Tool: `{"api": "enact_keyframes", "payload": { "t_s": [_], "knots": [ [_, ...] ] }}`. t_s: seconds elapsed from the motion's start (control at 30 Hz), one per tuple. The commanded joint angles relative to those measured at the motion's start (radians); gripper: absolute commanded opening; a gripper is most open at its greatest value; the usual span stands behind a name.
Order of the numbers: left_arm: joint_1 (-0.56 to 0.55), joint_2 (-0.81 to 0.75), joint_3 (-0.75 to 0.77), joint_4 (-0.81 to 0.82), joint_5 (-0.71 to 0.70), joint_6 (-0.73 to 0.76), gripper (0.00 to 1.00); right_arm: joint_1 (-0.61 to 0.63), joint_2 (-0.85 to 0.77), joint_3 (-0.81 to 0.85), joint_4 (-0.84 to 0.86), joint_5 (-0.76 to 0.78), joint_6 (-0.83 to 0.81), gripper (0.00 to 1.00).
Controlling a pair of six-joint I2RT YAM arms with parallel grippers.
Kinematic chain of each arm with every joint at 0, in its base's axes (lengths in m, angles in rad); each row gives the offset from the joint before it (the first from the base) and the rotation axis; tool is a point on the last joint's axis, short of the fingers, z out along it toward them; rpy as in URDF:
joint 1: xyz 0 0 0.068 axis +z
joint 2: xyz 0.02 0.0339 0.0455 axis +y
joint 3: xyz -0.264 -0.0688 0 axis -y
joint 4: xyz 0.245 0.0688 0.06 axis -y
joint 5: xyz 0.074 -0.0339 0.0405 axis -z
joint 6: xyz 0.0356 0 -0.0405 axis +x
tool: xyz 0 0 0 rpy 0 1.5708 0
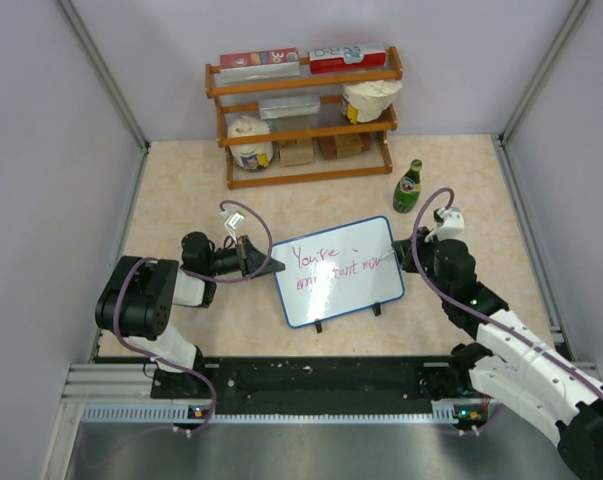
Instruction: Write a sentence on the whiteboard
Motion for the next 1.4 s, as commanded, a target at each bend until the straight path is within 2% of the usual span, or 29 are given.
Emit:
{"api": "enact_keyframes", "payload": {
  "t_s": [0.0,0.7,1.37],
  "knots": [
    [0.011,0.011,-0.003,0.044,-0.037,0.055,0.0,-0.019,0.008,0.038,0.025,0.028,-0.017,0.0],
    [0.011,0.013,-0.003,0.046,-0.039,0.053,0.0,-0.019,-0.085,-0.043,-0.083,0.028,-0.024,0.0],
    [0.011,0.012,-0.002,0.046,-0.037,0.053,0.0,-0.036,-0.007,0.057,0.006,0.048,-0.043,0.0]
  ]
}}
